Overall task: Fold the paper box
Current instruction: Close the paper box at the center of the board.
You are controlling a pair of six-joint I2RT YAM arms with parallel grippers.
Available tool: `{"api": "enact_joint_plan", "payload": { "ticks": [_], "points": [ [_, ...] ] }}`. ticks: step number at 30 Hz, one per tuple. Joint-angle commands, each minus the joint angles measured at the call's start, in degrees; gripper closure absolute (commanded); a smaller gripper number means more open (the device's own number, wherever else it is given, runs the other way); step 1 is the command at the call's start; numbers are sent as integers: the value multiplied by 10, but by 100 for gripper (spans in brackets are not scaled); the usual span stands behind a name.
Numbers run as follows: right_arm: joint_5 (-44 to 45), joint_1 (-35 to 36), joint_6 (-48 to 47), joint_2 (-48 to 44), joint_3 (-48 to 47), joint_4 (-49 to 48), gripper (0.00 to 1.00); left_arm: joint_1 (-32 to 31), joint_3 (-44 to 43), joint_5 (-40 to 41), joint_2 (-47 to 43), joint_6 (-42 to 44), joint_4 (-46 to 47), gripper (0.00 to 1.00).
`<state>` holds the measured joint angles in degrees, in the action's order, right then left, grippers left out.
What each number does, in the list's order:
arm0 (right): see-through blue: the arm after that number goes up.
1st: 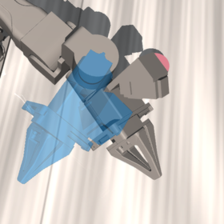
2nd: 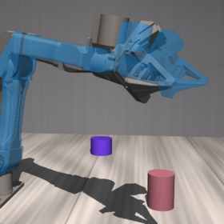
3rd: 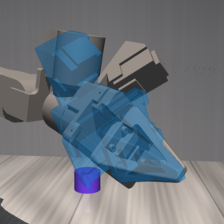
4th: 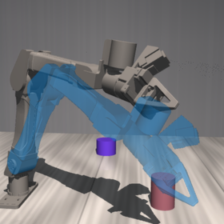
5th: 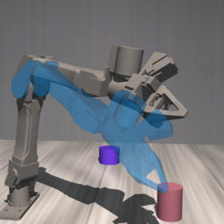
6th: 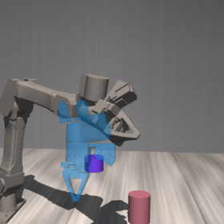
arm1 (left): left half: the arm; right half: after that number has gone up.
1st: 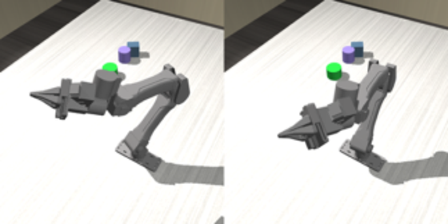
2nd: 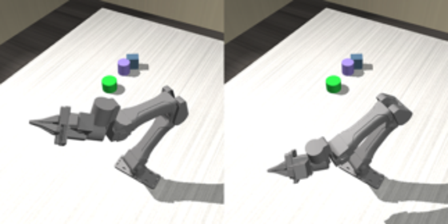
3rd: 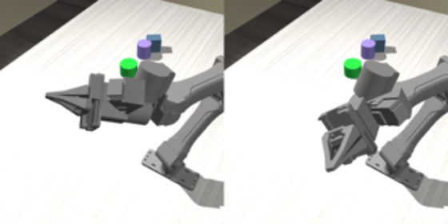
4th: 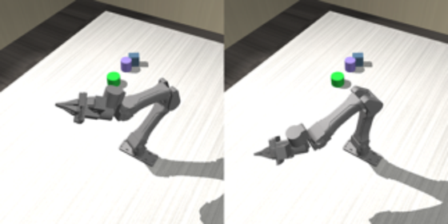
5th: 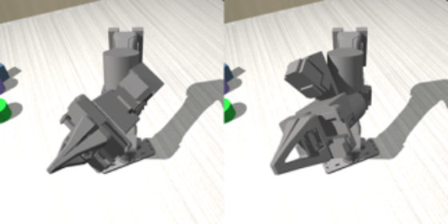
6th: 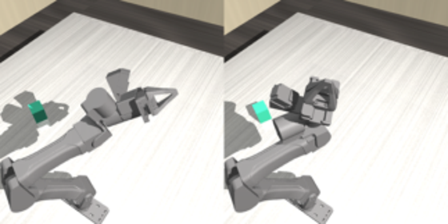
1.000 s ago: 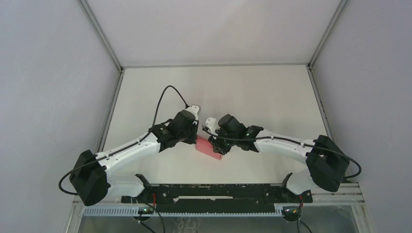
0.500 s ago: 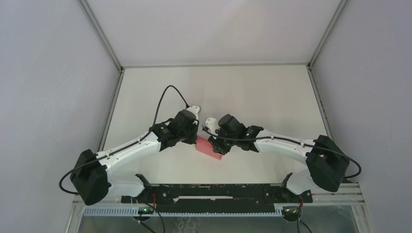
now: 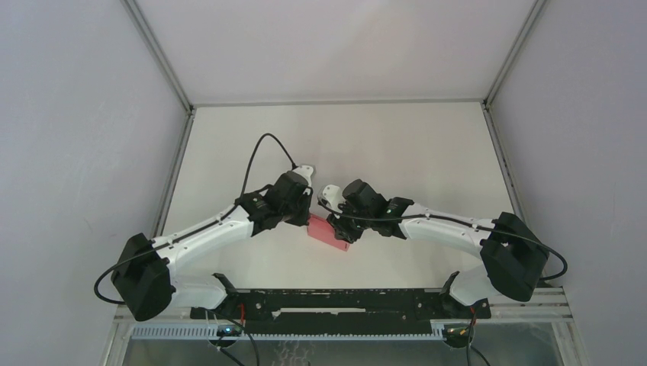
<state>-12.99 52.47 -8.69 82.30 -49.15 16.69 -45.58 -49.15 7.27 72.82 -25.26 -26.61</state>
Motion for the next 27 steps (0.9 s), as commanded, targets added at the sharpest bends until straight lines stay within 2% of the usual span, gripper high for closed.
{"api": "enact_joint_plan", "payload": {
  "ticks": [1,27],
  "points": [
    [-5,-2,-2,-8,-10,3,91,2,-8,-9,-7,-12,11,97],
    [-5,1,-2,-7,-10,3,91,2,31,-5,-16,-20,18,97]
  ]
}}
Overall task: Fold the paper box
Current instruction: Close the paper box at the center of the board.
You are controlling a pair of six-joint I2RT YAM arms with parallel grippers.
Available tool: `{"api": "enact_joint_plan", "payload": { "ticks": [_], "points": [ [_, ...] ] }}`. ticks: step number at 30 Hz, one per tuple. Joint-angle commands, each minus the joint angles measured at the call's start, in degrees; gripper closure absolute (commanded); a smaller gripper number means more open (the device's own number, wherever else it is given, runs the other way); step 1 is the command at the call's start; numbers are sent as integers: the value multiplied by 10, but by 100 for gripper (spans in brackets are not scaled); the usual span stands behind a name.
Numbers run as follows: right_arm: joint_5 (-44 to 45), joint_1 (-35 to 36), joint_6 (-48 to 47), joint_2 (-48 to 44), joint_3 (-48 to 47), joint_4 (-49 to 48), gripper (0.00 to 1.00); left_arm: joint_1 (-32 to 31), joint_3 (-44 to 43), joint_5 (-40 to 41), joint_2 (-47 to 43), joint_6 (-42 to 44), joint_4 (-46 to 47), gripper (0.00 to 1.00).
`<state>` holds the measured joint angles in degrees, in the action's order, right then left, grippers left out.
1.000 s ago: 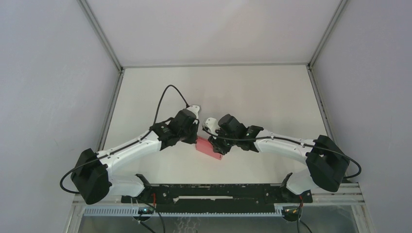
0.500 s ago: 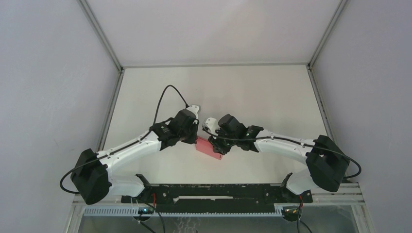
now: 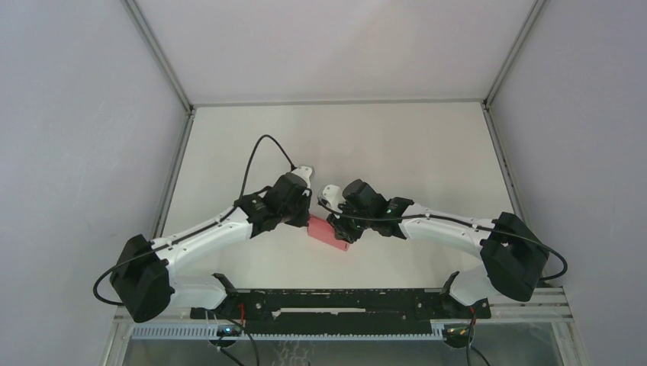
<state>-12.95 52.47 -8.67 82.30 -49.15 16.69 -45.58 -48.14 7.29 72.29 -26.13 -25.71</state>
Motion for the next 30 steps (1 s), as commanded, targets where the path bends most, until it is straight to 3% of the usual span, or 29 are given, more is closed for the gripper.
{"api": "enact_joint_plan", "payload": {
  "ticks": [1,11,23,30],
  "points": [
    [-5,1,-3,-7,-10,2,90,2,22,-6,-11,-11,10,97],
    [-8,-1,-4,-9,-10,0,90,1,31,-6,-15,-11,10,97],
    [-27,-17,12,-42,-10,-9,65,1,28,-4,-12,-10,8,97],
    [-30,-23,21,-49,-10,-11,56,1,27,-4,-14,-11,6,97]
  ]
}}
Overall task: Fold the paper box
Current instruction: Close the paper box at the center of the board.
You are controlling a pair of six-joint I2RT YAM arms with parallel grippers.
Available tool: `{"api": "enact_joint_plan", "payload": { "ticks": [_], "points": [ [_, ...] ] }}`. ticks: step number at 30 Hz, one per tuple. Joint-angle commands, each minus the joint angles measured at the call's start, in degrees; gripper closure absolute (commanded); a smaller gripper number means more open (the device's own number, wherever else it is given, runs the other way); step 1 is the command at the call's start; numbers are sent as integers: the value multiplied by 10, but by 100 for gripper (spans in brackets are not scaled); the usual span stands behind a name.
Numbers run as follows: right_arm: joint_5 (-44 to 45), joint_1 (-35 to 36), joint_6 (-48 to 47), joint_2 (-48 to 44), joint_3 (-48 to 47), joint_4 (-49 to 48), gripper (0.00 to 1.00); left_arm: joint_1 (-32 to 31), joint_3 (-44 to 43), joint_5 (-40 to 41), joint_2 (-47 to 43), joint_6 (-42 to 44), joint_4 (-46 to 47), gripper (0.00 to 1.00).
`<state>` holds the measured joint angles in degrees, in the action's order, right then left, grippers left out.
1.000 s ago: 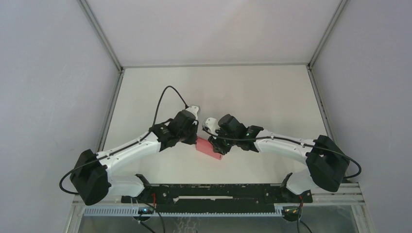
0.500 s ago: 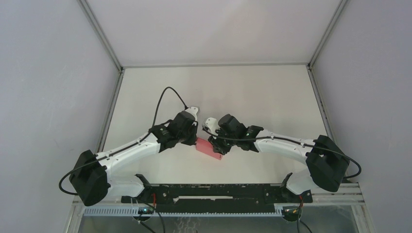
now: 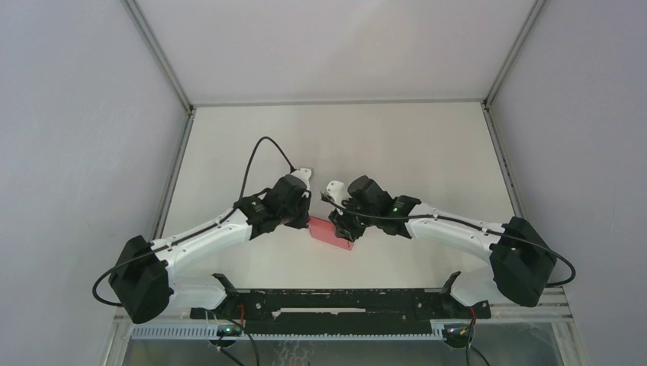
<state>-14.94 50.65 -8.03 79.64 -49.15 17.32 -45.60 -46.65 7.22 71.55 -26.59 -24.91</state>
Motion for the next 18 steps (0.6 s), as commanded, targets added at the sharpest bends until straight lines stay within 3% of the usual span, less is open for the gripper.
{"api": "enact_joint_plan", "payload": {
  "ticks": [1,9,18],
  "points": [
    [-9,-5,15,-21,-10,-18,54,1,12,-3,-8,-7,-2,97],
    [-9,-6,25,-10,-6,-18,47,-2,10,-3,-5,-10,2,97],
    [-23,-26,45,-43,20,-45,30,-6,10,-1,-2,-16,5,97]
  ]
}}
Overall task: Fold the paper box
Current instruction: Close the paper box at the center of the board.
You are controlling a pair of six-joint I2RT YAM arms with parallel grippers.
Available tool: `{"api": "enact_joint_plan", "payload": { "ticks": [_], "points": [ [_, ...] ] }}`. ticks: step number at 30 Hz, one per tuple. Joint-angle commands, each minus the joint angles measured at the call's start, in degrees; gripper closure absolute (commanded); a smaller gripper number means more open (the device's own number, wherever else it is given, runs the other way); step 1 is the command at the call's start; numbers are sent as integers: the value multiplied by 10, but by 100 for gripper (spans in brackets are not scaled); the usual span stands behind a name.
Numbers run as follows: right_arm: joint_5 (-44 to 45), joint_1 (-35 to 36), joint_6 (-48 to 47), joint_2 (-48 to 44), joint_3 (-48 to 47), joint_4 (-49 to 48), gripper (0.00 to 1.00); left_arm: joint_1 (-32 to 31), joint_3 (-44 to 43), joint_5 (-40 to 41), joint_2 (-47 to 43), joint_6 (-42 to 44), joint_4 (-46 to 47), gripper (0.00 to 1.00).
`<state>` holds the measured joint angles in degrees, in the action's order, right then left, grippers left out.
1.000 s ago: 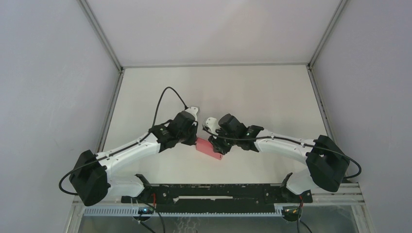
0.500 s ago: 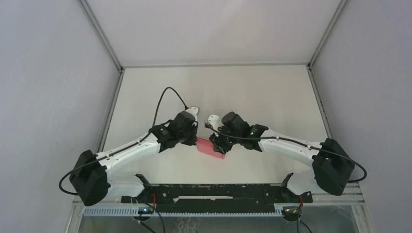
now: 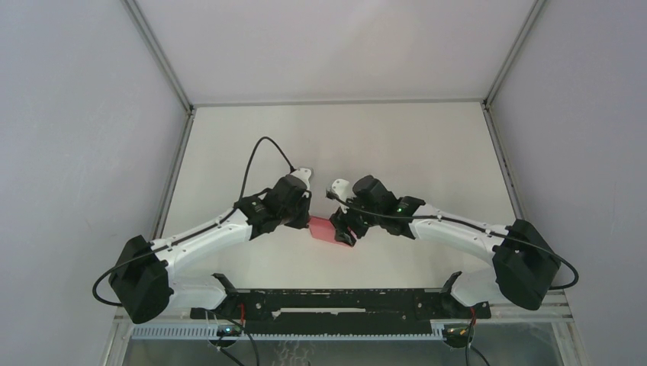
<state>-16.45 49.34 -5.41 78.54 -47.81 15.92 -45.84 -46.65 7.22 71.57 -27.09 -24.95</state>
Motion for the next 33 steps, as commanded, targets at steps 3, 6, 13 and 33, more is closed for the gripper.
{"api": "enact_joint_plan", "payload": {
  "ticks": [3,6,13,33],
  "points": [
    [3,-21,27,-36,10,-33,26,-8,7,1,0,-12,5,97],
    [17,-28,34,-37,12,-33,25,-9,4,1,1,-13,5,97],
    [59,-40,51,-63,30,-37,25,-17,-9,7,6,-19,-4,97],
    [252,9,157,-221,106,2,48,-52,-42,50,17,-48,-47,97]
  ]
}}
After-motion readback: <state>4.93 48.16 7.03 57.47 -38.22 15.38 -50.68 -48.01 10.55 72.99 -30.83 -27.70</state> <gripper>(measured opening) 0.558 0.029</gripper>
